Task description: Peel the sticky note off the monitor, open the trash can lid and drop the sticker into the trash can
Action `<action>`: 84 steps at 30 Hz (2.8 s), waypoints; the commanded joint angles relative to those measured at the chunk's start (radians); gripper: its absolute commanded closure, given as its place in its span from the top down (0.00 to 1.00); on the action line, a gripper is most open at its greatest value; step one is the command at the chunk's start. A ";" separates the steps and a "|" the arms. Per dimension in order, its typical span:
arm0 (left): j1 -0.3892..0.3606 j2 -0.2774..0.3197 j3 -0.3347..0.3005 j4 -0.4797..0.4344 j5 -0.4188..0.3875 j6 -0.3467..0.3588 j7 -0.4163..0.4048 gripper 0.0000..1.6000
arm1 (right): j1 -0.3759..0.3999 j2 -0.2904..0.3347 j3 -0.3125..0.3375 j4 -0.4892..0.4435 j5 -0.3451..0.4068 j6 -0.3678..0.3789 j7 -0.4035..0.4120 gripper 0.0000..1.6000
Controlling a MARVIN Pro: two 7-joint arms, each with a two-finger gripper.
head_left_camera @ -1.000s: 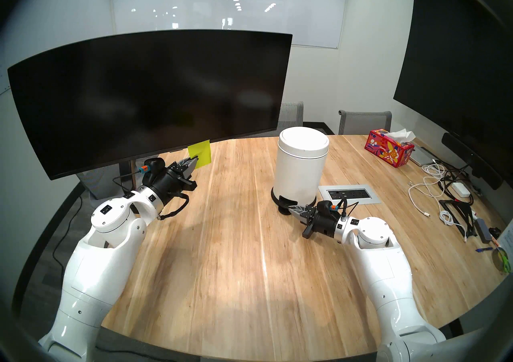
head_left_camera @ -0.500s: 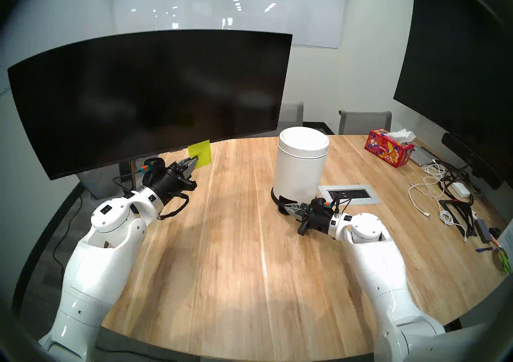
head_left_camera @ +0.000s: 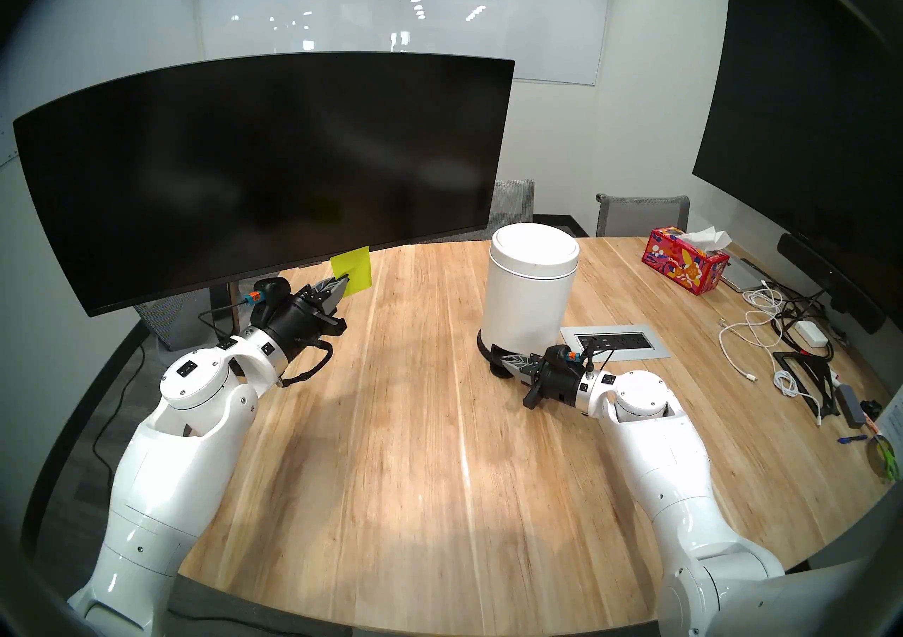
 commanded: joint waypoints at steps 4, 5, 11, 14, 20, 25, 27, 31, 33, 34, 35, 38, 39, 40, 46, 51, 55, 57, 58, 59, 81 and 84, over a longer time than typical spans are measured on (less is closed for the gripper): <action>-0.009 -0.003 0.000 -0.017 0.000 -0.006 0.000 0.00 | 0.037 0.009 0.002 0.001 0.002 -0.011 0.008 0.00; -0.009 -0.003 0.000 -0.017 0.000 -0.006 0.000 0.00 | 0.038 0.010 0.001 0.004 0.002 -0.012 0.008 0.00; -0.009 -0.003 0.000 -0.017 0.000 -0.007 0.000 0.00 | 0.042 0.011 -0.004 0.024 -0.002 -0.022 0.009 0.00; -0.009 -0.002 0.000 -0.017 0.000 -0.007 0.000 0.00 | 0.041 0.012 -0.007 0.030 -0.003 -0.024 0.013 0.00; -0.009 -0.002 0.000 -0.017 0.000 -0.007 0.000 0.00 | 0.031 0.012 -0.012 0.021 -0.006 -0.015 0.018 0.00; -0.009 -0.002 0.000 -0.017 0.000 -0.007 0.000 0.00 | 0.030 0.013 -0.017 0.031 -0.013 -0.022 0.014 0.00; -0.009 -0.002 0.000 -0.017 0.000 -0.007 0.000 0.00 | 0.031 0.012 -0.019 0.034 -0.015 -0.022 0.012 0.00; -0.009 -0.002 0.000 -0.017 0.000 -0.007 0.000 0.00 | 0.032 0.010 -0.023 0.039 -0.023 -0.022 0.005 0.00; -0.009 -0.002 0.000 -0.017 0.000 -0.007 0.000 0.00 | 0.033 0.009 -0.025 0.041 -0.028 -0.021 0.001 0.00; -0.009 -0.002 0.000 -0.017 0.000 -0.007 0.000 0.00 | 0.037 0.011 -0.032 0.052 -0.046 -0.030 -0.014 0.00; -0.009 -0.002 0.000 -0.017 0.000 -0.007 0.000 0.00 | 0.040 0.011 -0.033 0.062 -0.051 -0.035 -0.019 0.00; -0.009 -0.002 0.000 -0.017 0.000 -0.007 0.000 0.00 | 0.050 0.011 -0.033 0.084 -0.055 -0.043 -0.023 0.00; -0.009 -0.002 0.000 -0.017 0.000 -0.007 0.000 0.00 | 0.050 0.011 -0.033 0.084 -0.055 -0.043 -0.023 0.00; -0.009 -0.002 0.000 -0.017 0.000 -0.007 0.000 0.00 | 0.053 0.012 -0.034 0.091 -0.058 -0.044 -0.025 0.00; -0.009 -0.002 0.000 -0.017 0.000 -0.007 0.000 0.00 | 0.063 0.012 -0.037 0.124 -0.070 -0.059 -0.035 0.00; -0.009 -0.002 0.000 -0.017 0.000 -0.007 0.001 0.00 | 0.076 0.008 -0.035 0.154 -0.076 -0.070 -0.044 0.00; -0.009 -0.002 0.000 -0.017 0.000 -0.007 0.001 0.00 | 0.080 0.007 -0.033 0.163 -0.077 -0.075 -0.048 0.00; -0.009 -0.002 0.000 -0.017 0.000 -0.007 0.001 0.00 | 0.081 0.007 -0.031 0.165 -0.077 -0.078 -0.048 0.00; -0.009 -0.002 0.000 -0.017 0.000 -0.007 0.001 0.00 | 0.081 0.007 -0.030 0.165 -0.076 -0.078 -0.048 0.00; -0.009 -0.002 0.000 -0.017 0.000 -0.007 0.001 0.00 | 0.081 0.007 -0.029 0.165 -0.076 -0.078 -0.048 0.00; -0.009 -0.002 0.000 -0.017 -0.001 -0.007 0.001 0.00 | 0.076 0.006 -0.015 0.151 -0.078 -0.066 -0.039 0.00; -0.009 -0.002 0.000 -0.017 -0.001 -0.007 0.001 0.00 | 0.076 0.005 -0.014 0.151 -0.079 -0.066 -0.039 0.00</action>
